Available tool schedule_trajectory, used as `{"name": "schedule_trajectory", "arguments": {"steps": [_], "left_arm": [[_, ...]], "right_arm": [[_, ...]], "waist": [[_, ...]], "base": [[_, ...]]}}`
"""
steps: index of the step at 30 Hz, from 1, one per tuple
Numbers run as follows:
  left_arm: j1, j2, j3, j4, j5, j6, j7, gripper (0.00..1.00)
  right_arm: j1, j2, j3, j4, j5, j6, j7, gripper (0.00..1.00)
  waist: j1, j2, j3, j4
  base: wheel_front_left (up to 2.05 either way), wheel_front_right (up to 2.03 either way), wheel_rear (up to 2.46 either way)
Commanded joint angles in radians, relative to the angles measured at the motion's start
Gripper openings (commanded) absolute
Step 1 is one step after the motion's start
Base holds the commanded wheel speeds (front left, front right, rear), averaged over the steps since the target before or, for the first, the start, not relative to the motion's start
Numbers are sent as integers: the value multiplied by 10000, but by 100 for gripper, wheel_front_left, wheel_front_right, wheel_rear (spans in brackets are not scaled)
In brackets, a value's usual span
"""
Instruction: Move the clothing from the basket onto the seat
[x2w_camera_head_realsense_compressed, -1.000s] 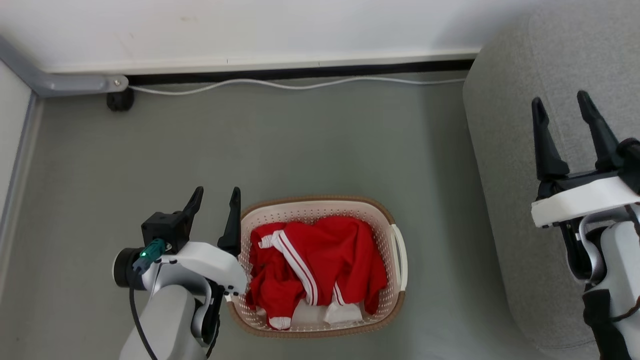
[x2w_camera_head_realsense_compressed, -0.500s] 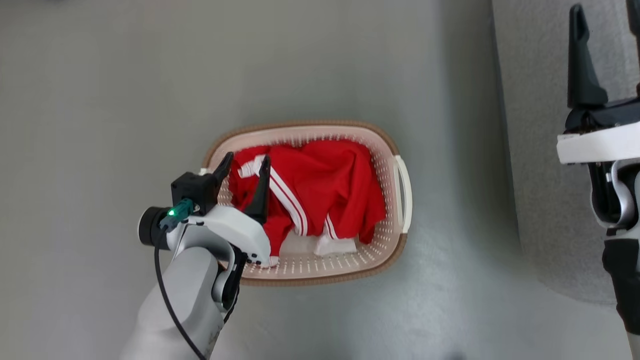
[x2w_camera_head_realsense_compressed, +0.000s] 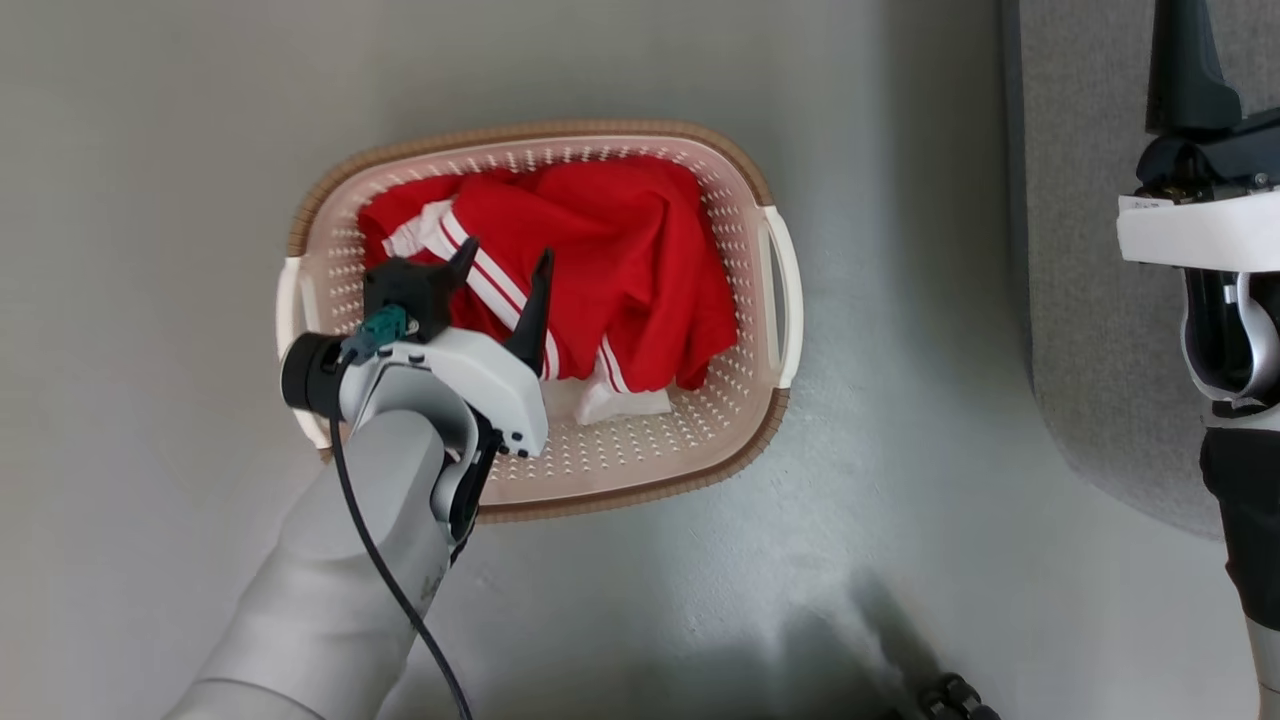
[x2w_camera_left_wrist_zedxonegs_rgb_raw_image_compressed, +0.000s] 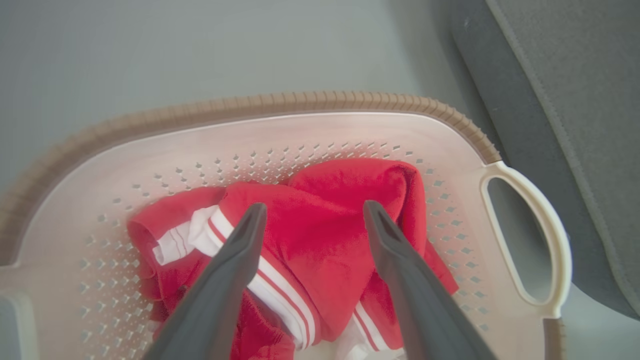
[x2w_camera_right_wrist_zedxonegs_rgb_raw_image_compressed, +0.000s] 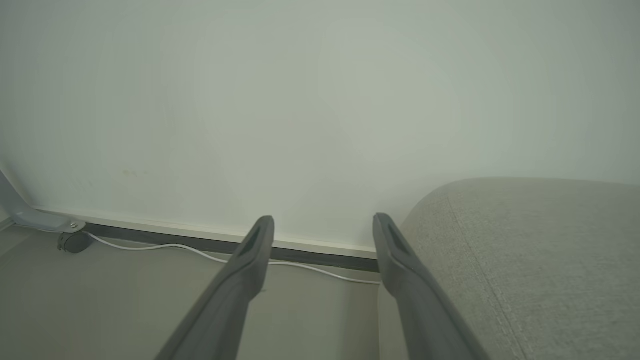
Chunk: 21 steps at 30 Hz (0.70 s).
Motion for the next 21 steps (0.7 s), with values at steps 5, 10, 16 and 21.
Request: {"name": "schedule_trajectory", "arguments": {"steps": [5, 10, 16, 21], "left_arm": [[-623, 168, -279, 388, -153, -104, -103, 100], [-1260, 168, -690, 909, -276, -532, -103, 100], [-1717, 168, -1159, 1486, -597, -813, -103, 100], [-2049, 168, -1591, 2156, -934, -875, -103, 100]], "right_arm": [[-67, 202, 240, -477, 146, 42, -61, 100], [-249, 422, 330, -613, 224, 42, -61, 100], [-306, 629, 434, -671, 297, 42, -61, 100], [-233, 720, 519, -713, 314, 42, -61, 100]], "waist": [[0, 0, 756, -590], [0, 0, 1196, -1007], [-1, 0, 1432, -1381], [-1, 0, 1490, -1600]], "base": [[0, 0, 0], [0, 0, 0], [0, 0, 0], [0, 0, 0]]}}
